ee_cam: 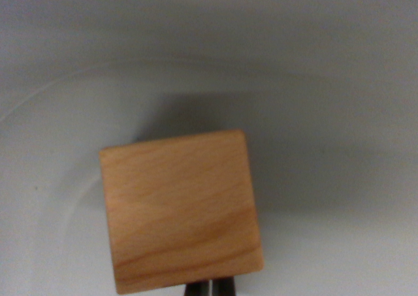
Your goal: Push wooden cube
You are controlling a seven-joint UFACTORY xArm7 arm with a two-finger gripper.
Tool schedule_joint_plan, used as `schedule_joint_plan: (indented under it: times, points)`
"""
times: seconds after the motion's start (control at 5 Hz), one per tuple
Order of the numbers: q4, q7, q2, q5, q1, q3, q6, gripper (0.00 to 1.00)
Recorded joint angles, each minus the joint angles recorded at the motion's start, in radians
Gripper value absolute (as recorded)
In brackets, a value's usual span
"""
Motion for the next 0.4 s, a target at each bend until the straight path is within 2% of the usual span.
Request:
schedule_joint_plan:
  times: [0.2, 0.4]
  points:
    - [0.000, 0.000, 0.000, 0.0000, 0.0000, 0.000, 0.000, 1.00]
    - [0.023, -0.004, 0.014, 0.0003, -0.0002, -0.002, 0.009, 1.00]
